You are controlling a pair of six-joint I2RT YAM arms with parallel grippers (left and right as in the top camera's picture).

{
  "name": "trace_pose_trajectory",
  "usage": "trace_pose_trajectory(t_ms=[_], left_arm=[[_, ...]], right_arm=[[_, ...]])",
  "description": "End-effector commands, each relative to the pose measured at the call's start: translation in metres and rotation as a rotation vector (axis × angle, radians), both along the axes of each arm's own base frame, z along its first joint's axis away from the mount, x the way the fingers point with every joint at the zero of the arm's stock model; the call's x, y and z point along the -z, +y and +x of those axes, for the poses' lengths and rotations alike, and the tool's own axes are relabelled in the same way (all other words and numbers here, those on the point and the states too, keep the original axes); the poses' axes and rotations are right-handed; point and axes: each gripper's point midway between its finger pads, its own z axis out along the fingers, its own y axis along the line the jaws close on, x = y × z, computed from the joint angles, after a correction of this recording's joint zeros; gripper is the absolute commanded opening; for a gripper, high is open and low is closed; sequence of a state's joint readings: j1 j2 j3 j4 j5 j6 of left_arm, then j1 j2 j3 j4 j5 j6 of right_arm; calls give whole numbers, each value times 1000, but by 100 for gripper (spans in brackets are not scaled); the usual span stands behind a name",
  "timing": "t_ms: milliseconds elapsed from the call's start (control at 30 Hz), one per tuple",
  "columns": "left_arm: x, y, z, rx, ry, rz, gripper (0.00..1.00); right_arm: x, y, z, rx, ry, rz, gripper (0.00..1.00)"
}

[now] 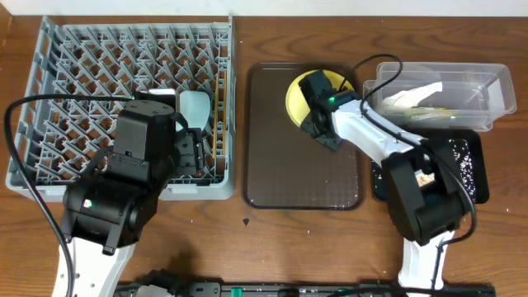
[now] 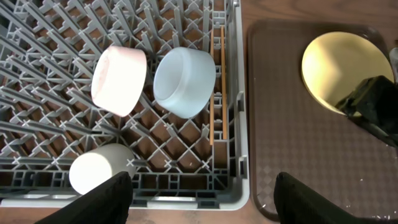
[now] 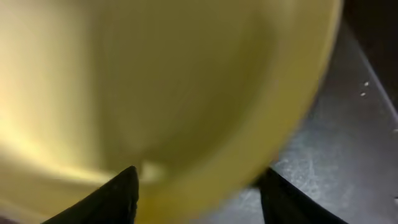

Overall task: Sort waste into correct bins and load items into the dishwasher
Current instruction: 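Move the right gripper to the yellow plate and grip its edge, then tilt the yellow plate up with the right gripper toward the left gripper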

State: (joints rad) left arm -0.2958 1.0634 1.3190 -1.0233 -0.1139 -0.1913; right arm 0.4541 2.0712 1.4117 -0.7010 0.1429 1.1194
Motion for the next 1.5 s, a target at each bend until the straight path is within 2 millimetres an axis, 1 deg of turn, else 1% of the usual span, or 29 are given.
trace_pose_trajectory(t_ms=[0,33,67,100,133,233,300,400,467,567,633,667,767,833,867,933,967,1033,1133,1267,1400,1467], left_arm=[[1,0,-1,-8,6,-9,74],[1,0,-2,-8,7,-8,74],[1,0,-2,-8,8,-8,74],[1,0,-2,-8,8,-8,74],[1,0,-2,-8,7,-8,74],[1,0,-2,-8,7,-8,74],[1,0,-2,-8,7,-9,74],[0,-3,-1,-27,6,-46,74],[-1,-15,-1,18,8,-102,74],[-6,-30,0,74,0,-167,74],[-10,-41,1,116,-7,-214,75],[-12,-48,1,144,-11,-244,79],[-21,-71,-2,240,-13,-340,83],[-28,-84,-5,303,-18,-400,84],[-32,-90,-6,334,-22,-428,85],[-39,-100,-9,385,-27,-474,85],[-42,-105,-11,409,-29,-495,85],[-47,-111,-14,444,-31,-527,85],[-48,-113,-15,453,-31,-534,85],[-48,-113,-15,453,-31,-533,86],[-47,-113,-15,453,-30,-534,86],[-48,-114,-16,459,-28,-539,82]], right_arm=[[22,-1,-16,8,84,-10,34],[23,-1,-20,4,101,-17,24],[24,-2,-23,-6,113,-24,16],[24,-3,-25,-34,122,-33,7],[24,-3,-26,-67,126,-41,2],[22,-4,-26,-188,131,-61,1],[17,-6,-27,-239,136,-69,1],[-6,-19,-26,-278,126,-69,1],[-25,-24,-21,-331,93,-49,1],[-61,-19,-12,-504,2,28,1],[-92,-13,-11,-635,-80,103,1],[-107,-9,-13,-698,-122,142,1],[-155,6,-22,-890,-268,262,1],[-187,11,-30,-956,-363,312,1],[-197,12,-32,-968,-393,321,1],[-226,15,-42,-1028,-482,340,1],[-236,16,-47,-1057,-516,340,1],[-253,19,-56,-1097,-567,344,1],[-276,22,-71,-1158,-638,353,1],[-291,25,-82,-1187,-682,371,1],[-304,36,-96,-1265,-734,452,1],[-310,40,-98,-1284,-755,485,1]])
